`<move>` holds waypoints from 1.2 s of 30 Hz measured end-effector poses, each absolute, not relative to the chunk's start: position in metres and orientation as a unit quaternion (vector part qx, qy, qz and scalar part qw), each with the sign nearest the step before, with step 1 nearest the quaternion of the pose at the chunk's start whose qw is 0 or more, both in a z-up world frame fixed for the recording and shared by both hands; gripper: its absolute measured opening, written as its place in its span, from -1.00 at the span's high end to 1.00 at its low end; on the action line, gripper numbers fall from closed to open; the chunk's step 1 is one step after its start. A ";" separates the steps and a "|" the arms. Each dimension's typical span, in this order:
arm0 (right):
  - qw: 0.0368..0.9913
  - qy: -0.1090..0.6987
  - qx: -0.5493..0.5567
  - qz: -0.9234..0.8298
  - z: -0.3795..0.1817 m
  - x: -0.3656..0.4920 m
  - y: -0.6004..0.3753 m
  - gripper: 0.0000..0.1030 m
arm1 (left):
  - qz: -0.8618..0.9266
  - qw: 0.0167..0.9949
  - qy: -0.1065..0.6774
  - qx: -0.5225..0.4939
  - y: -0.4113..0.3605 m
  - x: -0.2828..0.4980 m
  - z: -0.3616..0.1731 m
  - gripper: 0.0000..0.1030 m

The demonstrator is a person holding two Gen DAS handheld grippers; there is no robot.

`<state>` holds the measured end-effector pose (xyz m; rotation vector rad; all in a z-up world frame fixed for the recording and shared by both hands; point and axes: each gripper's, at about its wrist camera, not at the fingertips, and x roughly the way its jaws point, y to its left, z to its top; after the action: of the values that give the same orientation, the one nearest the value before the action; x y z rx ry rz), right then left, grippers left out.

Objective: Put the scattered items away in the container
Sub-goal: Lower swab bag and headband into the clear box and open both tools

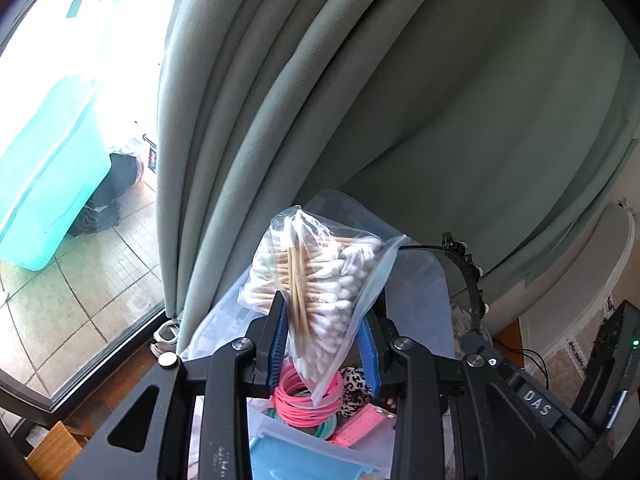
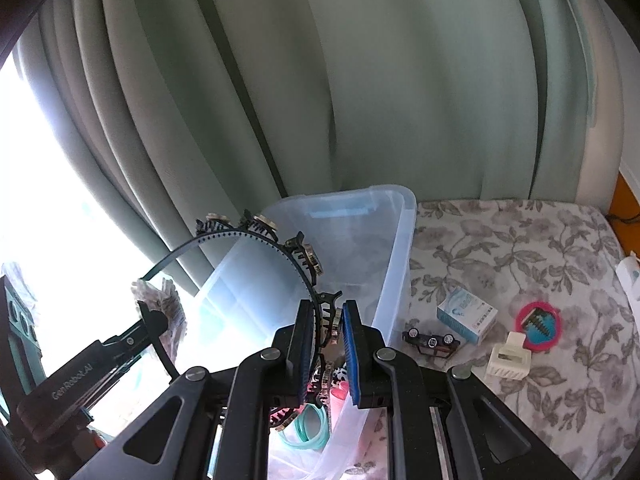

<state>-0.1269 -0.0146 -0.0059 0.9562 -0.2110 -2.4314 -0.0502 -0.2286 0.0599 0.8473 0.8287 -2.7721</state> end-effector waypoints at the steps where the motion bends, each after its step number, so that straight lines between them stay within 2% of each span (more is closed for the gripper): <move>1: 0.257 -0.077 0.353 -0.896 -0.006 -0.127 -0.014 0.69 | -0.918 0.059 0.275 0.281 -0.228 -0.050 0.061 0.35; 14: 0.263 -0.078 0.369 -0.888 -0.015 -0.133 -0.014 0.69 | -0.908 0.061 0.282 0.304 -0.232 -0.044 0.061 0.41; 20: 0.272 -0.071 0.368 -0.886 -0.014 -0.131 -0.019 0.62 | -0.909 0.070 0.279 0.302 -0.217 -0.055 0.056 0.41; 22: 0.273 -0.069 0.365 -0.888 -0.013 -0.131 -0.020 0.57 | -0.908 0.070 0.280 0.303 -0.208 -0.073 0.036 0.37; 23: 0.275 -0.070 0.362 -0.888 -0.012 -0.130 -0.020 0.40 | -0.908 0.070 0.280 0.304 -0.204 -0.076 0.036 0.35; 24: 0.277 -0.070 0.360 -0.888 -0.012 -0.129 -0.020 0.11 | -0.908 0.069 0.279 0.304 -0.202 -0.072 0.032 0.34; 26: 0.278 -0.065 0.352 -0.891 -0.009 -0.127 -0.021 -0.04 | -0.909 0.070 0.276 0.303 -0.205 -0.068 0.024 0.27; 36: 0.275 -0.078 0.350 -0.892 -0.005 -0.126 -0.010 -0.06 | -0.915 0.074 0.262 0.299 -0.208 -0.066 0.023 0.12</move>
<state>-0.1256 -0.0096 -0.0049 0.9412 -0.2094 -2.3977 -0.0659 -0.2077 0.0232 0.8972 0.7881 -2.7459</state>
